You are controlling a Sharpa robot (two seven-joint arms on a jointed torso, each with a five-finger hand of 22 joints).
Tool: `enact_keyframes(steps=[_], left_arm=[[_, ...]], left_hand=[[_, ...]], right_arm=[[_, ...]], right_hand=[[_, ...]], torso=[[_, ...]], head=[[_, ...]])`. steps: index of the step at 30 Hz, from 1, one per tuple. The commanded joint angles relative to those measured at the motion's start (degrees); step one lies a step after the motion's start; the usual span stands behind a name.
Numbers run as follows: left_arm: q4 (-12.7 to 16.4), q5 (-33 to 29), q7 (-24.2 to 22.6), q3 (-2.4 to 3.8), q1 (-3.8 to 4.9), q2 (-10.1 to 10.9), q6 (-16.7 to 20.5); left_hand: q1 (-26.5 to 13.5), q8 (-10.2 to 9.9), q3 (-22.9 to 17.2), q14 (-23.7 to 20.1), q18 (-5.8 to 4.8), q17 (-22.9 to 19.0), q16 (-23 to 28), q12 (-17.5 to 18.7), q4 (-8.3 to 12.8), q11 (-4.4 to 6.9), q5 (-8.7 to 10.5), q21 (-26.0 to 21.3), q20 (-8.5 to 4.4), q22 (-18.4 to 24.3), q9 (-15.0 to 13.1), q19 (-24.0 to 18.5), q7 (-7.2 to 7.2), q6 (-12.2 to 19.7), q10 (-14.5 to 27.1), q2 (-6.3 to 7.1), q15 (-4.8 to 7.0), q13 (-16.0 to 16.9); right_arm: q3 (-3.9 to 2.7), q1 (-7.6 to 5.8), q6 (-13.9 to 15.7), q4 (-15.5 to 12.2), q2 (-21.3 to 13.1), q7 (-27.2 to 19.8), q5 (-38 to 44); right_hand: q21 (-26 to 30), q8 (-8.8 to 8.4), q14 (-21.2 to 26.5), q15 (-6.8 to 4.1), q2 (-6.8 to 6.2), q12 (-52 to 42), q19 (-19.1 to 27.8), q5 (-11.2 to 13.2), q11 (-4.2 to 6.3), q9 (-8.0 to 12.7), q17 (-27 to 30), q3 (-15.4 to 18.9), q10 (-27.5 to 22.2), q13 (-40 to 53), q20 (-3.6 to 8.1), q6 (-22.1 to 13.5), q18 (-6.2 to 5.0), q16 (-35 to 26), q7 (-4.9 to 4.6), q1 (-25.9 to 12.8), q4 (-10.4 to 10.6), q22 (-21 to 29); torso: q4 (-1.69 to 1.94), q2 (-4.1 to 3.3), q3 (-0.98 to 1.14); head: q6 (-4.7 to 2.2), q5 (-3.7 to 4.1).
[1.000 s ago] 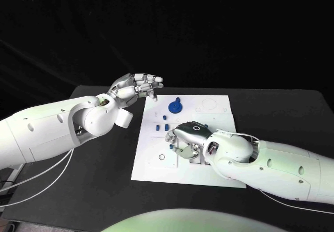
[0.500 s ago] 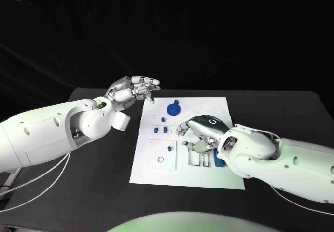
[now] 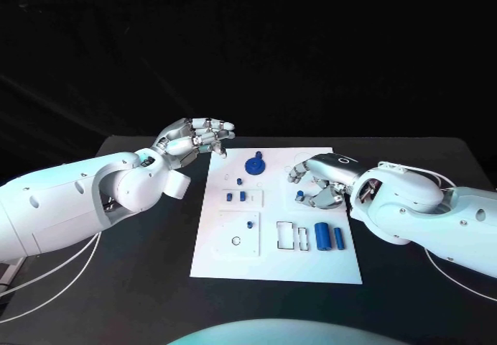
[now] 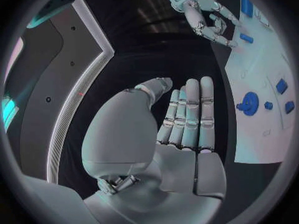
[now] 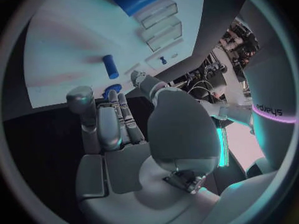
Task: Assemble the parts on the task board
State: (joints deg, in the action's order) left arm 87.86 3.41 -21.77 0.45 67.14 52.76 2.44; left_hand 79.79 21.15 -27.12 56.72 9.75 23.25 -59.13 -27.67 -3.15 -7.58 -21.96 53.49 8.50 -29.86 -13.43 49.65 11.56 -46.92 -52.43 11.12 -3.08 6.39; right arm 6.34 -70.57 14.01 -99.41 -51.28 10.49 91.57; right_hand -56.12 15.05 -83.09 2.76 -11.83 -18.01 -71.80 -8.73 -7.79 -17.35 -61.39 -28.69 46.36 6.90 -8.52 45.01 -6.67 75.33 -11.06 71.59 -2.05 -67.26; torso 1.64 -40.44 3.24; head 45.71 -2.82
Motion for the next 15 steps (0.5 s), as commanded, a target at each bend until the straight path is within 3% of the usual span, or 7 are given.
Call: enact_keyframes(steps=[1,7,12,15], left_arm=[[0.1,0.2,-0.3,0.03,0.01,-0.1,-1.1],[0.1,0.2,-0.4,0.03,0.01,-0.2,-1.2],[0.1,0.2,-0.4,0.03,0.01,-0.1,-1.2],[0.1,0.2,-0.3,0.03,0.01,-0.1,-1.2]], left_hand=[[-0.2,-0.2,-0.1,0.0,0.77,-0.1,0.2,0.3,0.4,-0.39,0.05,-0.3,0.31,0.1,0.1,0.3,0.23,0.2,0.1,-0.57,-0.52,-0.1],[-0.2,-0.2,-0.1,0.0,0.77,-0.1,0.2,0.3,0.4,-0.39,0.05,-0.3,0.31,0.1,0.1,0.3,0.23,0.2,0.1,-0.57,-0.52,-0.1],[-0.2,-0.2,-0.1,0.0,0.77,-0.1,0.2,0.3,0.4,-0.39,0.05,-0.3,0.31,0.1,0.1,0.3,0.23,0.2,0.1,-0.57,-0.52,-0.1],[-0.2,-0.2,-0.1,0.0,0.77,-0.1,0.2,0.3,0.4,-0.39,0.05,-0.3,0.31,0.1,0.1,0.3,0.23,0.2,0.1,-0.57,-0.52,-0.1]], right_arm=[[0.02,-0.06,-4.0,0.7,0.2,1.1,1.3],[0.22,0.03,-4.8,2.0,0.9,1.2,2.1],[0.36,0.32,-4.7,2.8,1.4,1.3,2.7],[0.40,0.43,-4.4,3.2,1.6,1.5,3.2]], right_hand=[[-0.1,-0.22,0.3,-0.12,0.22,-0.7,0.3,0.3,0.20,0.0,-0.1,0.5,0.1,0.0,0.11,-0.1,-0.82,-0.1,0.21,1.0,0.0,-0.2],[-1.6,0.13,-0.3,-0.47,1.06,-2.3,-1.1,0.2,0.54,-0.1,-0.5,0.6,1.4,-0.1,0.43,0.6,-0.49,0.5,0.41,2.0,0.0,-1.2],[-3.3,0.51,-1.0,-0.67,1.71,-3.4,-2.5,0.2,0.71,-0.2,-1.2,0.0,3.4,-0.5,0.69,1.8,-0.11,1.0,0.46,2.4,0.3,-2.4],[-4.6,1.05,-1.2,-0.75,2.30,-3.6,-3.6,1.6,0.73,-0.3,-1.4,-1.7,5.3,-1.2,0.77,3.8,0.20,1.3,0.39,2.7,0.6,-3.3]], torso=[[-0.01,0.03,0.12],[0.10,-0.02,0.01],[0.12,-0.04,0.06],[0.05,-0.07,0.07]], head=[[0.26,-0.05],[0.17,0.00],[0.19,-0.09],[0.14,-0.09]])
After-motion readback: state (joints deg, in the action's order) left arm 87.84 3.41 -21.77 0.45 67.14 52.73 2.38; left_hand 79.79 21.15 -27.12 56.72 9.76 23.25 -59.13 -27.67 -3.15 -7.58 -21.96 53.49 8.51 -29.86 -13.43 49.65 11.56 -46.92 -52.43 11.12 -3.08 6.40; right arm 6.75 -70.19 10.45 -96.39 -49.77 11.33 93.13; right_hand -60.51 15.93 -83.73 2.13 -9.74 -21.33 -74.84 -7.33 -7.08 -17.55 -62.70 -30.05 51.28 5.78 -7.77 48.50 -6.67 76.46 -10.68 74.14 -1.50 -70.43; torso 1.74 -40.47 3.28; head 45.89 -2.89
